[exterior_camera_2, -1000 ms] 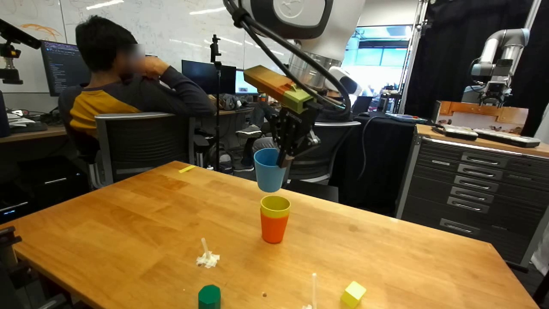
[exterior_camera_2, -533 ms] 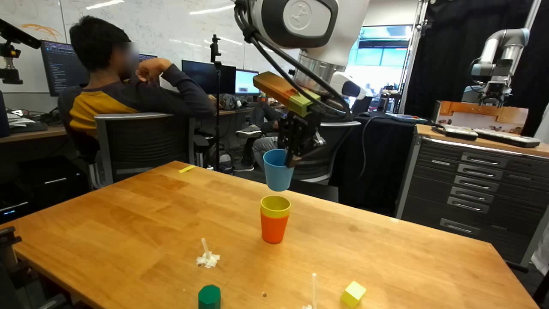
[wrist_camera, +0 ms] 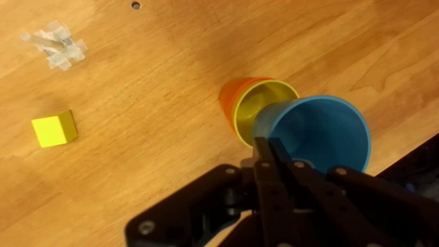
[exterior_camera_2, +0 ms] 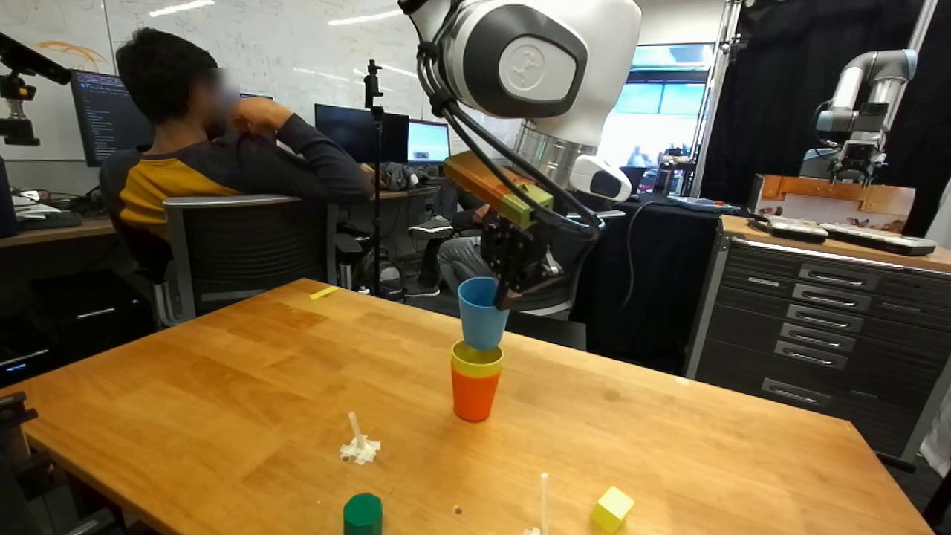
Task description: Stack up the cups
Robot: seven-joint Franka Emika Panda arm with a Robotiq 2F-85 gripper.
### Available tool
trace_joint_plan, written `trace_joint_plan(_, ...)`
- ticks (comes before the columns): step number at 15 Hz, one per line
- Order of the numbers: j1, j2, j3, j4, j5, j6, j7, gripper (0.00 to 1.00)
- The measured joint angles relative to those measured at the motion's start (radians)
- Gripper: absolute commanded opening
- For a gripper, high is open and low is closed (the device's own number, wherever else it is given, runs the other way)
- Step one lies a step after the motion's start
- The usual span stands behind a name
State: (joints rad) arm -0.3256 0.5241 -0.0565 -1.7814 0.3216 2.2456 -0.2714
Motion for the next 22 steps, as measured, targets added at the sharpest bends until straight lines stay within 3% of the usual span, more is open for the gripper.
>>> trace_joint_plan(9,0.000,0.050,-0.007,0.012,-0.022,0.001,0.032,0.02)
trace_joint_plan(10,0.000,0.057,-0.008,0.015,-0.026,0.001,0.037,0.07)
trace_joint_plan(11,0.000,0.065,-0.010,0.018,-0.030,0.002,0.043,0.31)
trace_joint_plan(14,0.000,0.085,-0.013,0.029,-0.045,0.008,0.062,0.40)
trace_joint_plan(20,0.001,0.105,-0.016,0.047,-0.049,0.021,0.078,0.88)
trace_joint_plan(22,0.003,0.104,-0.016,0.053,-0.049,0.021,0.078,0.99)
